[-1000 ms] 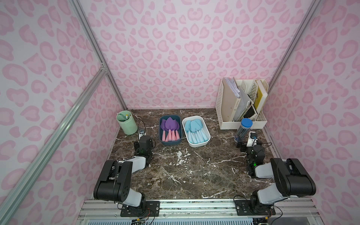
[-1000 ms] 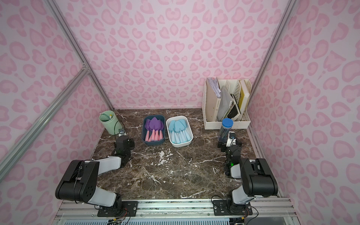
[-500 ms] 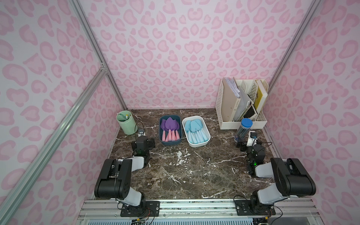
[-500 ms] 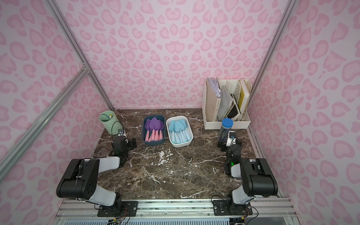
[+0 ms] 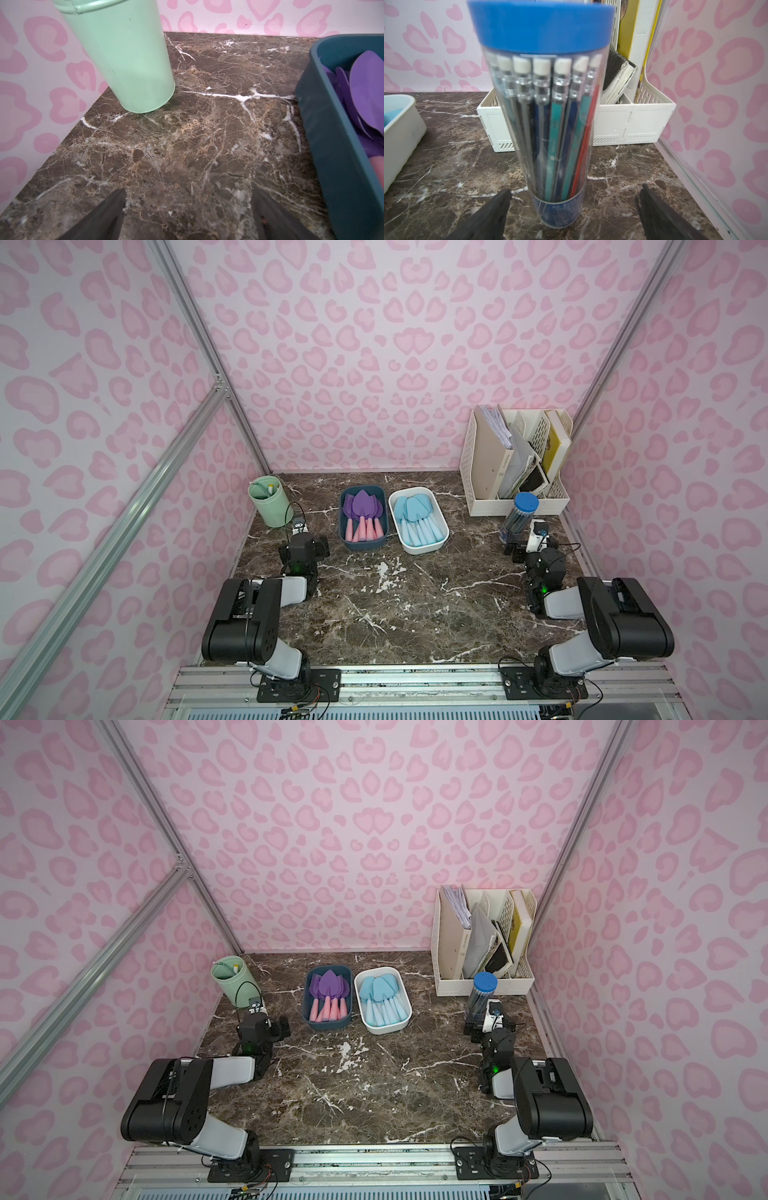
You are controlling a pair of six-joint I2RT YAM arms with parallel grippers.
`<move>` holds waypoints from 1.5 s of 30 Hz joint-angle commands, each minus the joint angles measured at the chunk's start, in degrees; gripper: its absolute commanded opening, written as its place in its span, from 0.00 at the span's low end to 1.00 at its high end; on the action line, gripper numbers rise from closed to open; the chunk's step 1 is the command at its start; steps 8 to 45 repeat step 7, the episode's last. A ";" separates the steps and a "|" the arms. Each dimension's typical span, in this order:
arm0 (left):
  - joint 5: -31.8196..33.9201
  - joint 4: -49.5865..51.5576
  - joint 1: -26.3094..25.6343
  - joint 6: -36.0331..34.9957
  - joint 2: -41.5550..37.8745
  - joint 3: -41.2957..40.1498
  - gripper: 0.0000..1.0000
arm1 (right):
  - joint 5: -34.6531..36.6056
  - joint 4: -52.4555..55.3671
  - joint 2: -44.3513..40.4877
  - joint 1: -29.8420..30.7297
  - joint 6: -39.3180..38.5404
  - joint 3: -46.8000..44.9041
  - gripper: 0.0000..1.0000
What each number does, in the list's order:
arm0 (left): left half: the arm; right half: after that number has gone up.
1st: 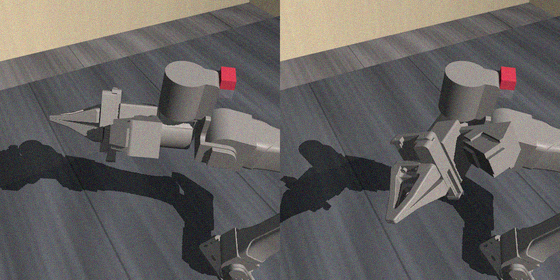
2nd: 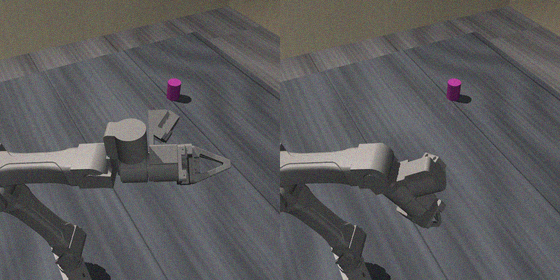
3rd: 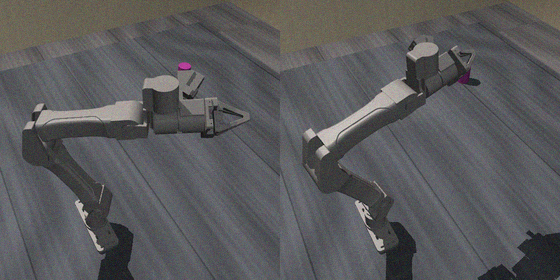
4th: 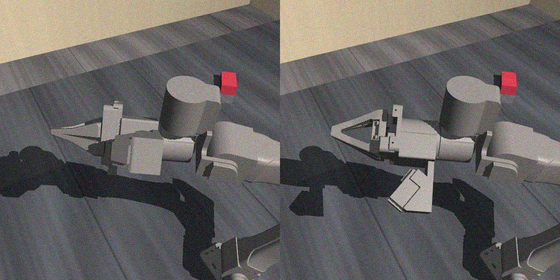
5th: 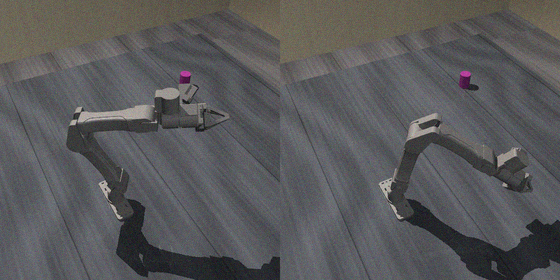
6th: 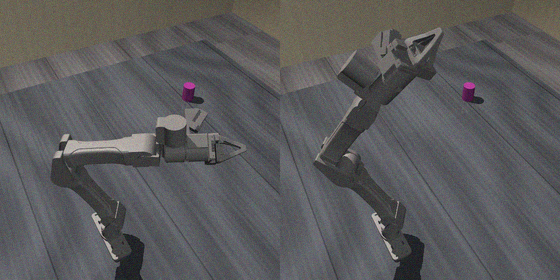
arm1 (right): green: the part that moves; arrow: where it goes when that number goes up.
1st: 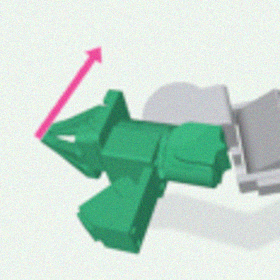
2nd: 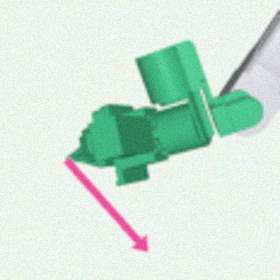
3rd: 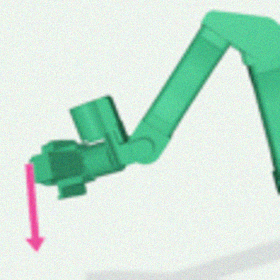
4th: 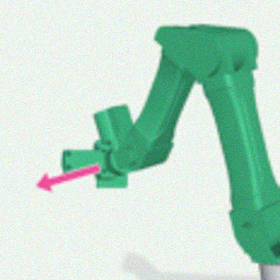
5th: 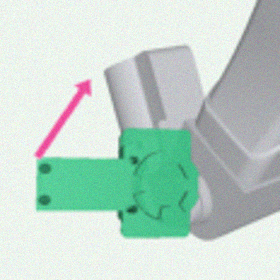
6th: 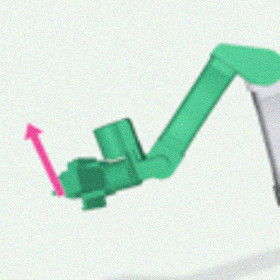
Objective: Sort the small shovels by color and place them into the storage box
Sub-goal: Reset both arms
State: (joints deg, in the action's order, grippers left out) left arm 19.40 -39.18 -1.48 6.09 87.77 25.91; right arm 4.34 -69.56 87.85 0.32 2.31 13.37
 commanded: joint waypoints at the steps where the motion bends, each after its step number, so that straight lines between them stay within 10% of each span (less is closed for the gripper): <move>1: 0.07 -1.95 -0.02 0.42 -0.24 -0.04 0.98 | 0.17 -0.93 0.11 0.03 -0.20 0.35 0.99; 45: 0.03 -1.90 -0.01 0.42 -0.24 -0.01 0.98 | 0.04 -1.15 -0.08 0.01 -0.20 0.30 0.99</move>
